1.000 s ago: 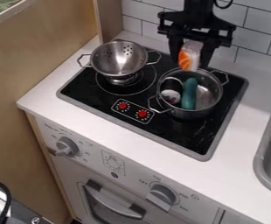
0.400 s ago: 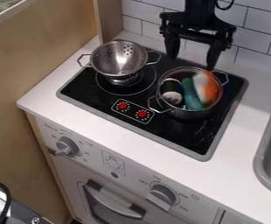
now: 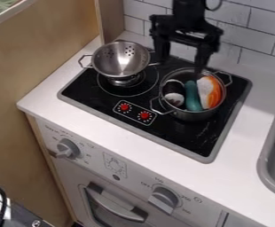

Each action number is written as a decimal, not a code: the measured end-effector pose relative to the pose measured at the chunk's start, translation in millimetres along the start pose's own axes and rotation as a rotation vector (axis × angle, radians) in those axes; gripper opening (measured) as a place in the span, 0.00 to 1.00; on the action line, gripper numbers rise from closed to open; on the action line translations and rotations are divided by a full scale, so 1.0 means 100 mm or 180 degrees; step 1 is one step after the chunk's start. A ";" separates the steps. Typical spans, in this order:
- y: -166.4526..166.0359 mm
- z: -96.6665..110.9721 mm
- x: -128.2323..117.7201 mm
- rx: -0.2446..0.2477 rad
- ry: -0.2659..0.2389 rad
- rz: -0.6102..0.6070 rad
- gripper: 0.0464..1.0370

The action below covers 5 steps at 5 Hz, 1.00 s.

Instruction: Put the sushi in the silver pot

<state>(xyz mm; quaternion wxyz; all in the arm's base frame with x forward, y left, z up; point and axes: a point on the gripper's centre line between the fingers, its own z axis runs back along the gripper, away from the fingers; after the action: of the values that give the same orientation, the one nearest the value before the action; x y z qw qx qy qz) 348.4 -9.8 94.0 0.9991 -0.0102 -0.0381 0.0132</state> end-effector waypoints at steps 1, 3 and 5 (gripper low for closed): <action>0.18 0.11 -0.21 -0.0115 0.0122 -0.0304 0.96; 0.57 0.31 -0.47 -0.0276 0.0047 -0.0757 0.96; 0.81 0.47 -0.68 -0.0177 0.0082 -0.1034 0.96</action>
<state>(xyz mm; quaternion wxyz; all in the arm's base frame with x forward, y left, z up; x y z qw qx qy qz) 274.6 70.0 134.4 0.9879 -0.0318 -0.0268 -0.1497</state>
